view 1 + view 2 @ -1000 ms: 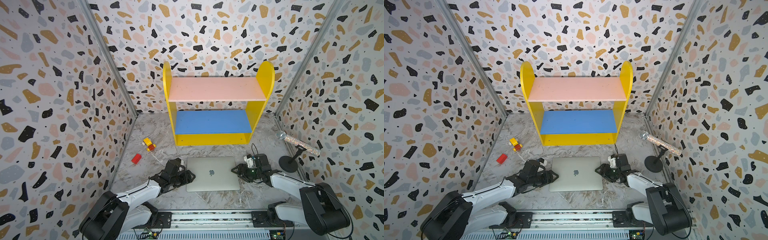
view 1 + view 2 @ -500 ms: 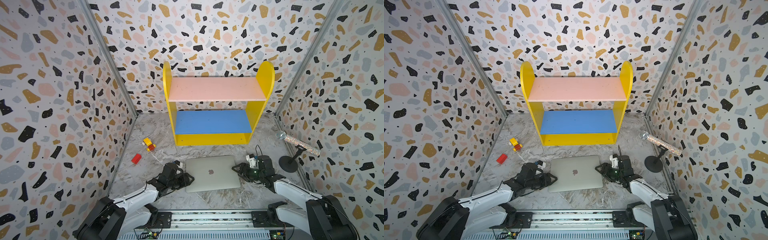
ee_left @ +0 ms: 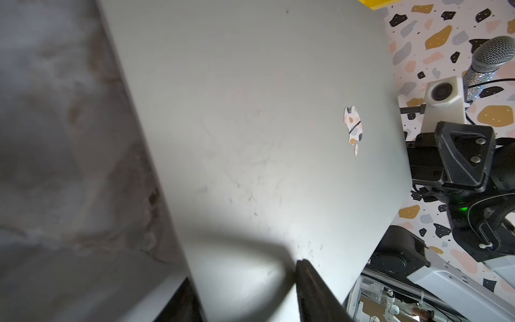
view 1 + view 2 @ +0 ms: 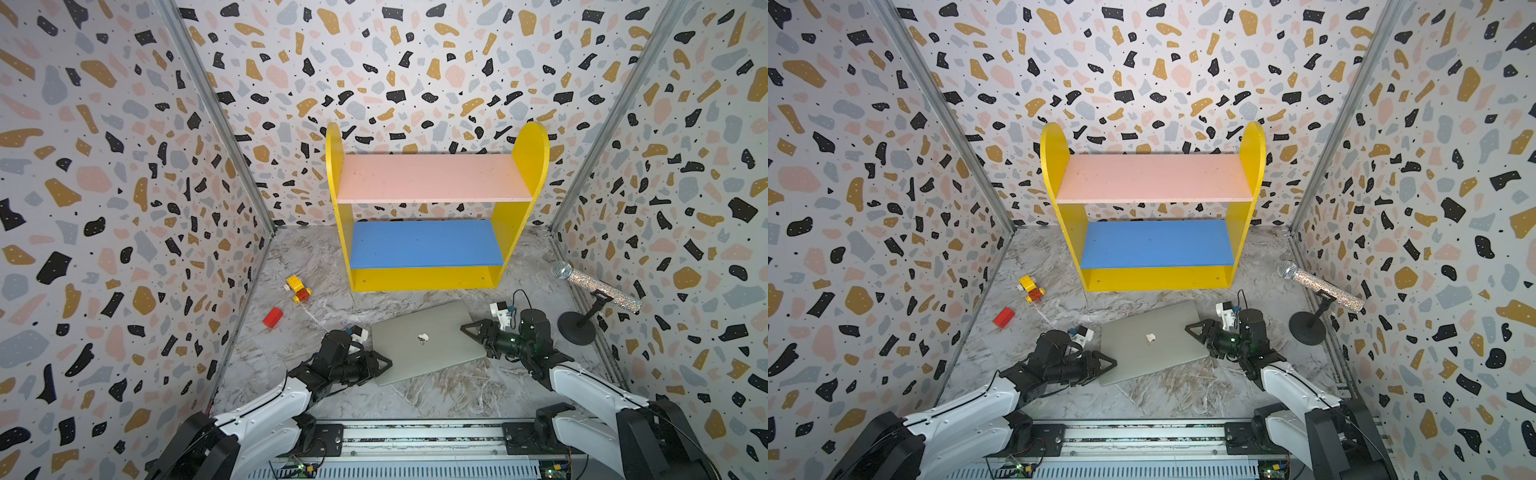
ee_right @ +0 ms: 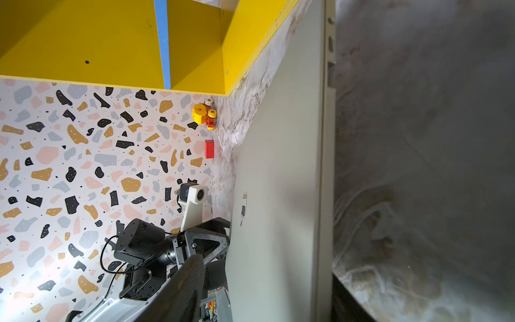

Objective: Close the laptop lid and set it aside
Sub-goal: Pick up the laptop from the center of the board.

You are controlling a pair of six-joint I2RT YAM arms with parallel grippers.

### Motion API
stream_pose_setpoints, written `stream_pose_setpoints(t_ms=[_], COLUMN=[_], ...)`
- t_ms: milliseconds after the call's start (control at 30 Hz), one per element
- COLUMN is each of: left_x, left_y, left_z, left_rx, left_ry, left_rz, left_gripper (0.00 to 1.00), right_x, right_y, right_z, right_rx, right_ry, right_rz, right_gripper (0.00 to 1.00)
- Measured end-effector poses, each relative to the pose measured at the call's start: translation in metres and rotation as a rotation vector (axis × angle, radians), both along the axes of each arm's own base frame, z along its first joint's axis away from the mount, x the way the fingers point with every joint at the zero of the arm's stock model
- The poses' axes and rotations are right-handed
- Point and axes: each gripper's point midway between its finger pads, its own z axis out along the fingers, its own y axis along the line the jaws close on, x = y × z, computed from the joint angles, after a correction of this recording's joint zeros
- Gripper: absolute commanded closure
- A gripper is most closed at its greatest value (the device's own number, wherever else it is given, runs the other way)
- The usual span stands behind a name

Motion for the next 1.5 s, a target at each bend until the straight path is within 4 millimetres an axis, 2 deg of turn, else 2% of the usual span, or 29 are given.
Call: stream_pose_setpoints(t_ms=[267,500,700,900,1267,1500], left_x=[0.001,0.003,0.013,0.035,0.081,0.114], left_y=[0.002,0.0,-0.001,-0.001,-0.004,-0.007], left_z=[0.01,0.016,0.036,0.074,0.162,0.221], left_rx=[-0.029,-0.052,-0.078,-0.109,-0.169,-0.213], left_ry=[-0.002,0.011,-0.017,-0.093,-0.262,-0.362], left_rz=[0.027,0.037,0.068,0.13,0.229,0.279], left_gripper=[0.62,0.63,0.63,0.64,0.67,0.67], right_x=[0.0,-0.003,-0.003,0.005,0.025,0.045], right_y=[-0.001,-0.003,-0.008,-0.01,-0.011,-0.007], right_z=[0.014,0.025,0.037,0.067,0.141,0.176], right_rx=[0.033,0.04,0.057,0.093,0.131,0.13], right_ry=[-0.018,-0.045,-0.059,-0.093,-0.177,-0.193], right_rz=[-0.015,-0.025,-0.058,-0.096,-0.14,-0.141], right_gripper=[0.68,0.72,0.72,0.71,0.72,0.72])
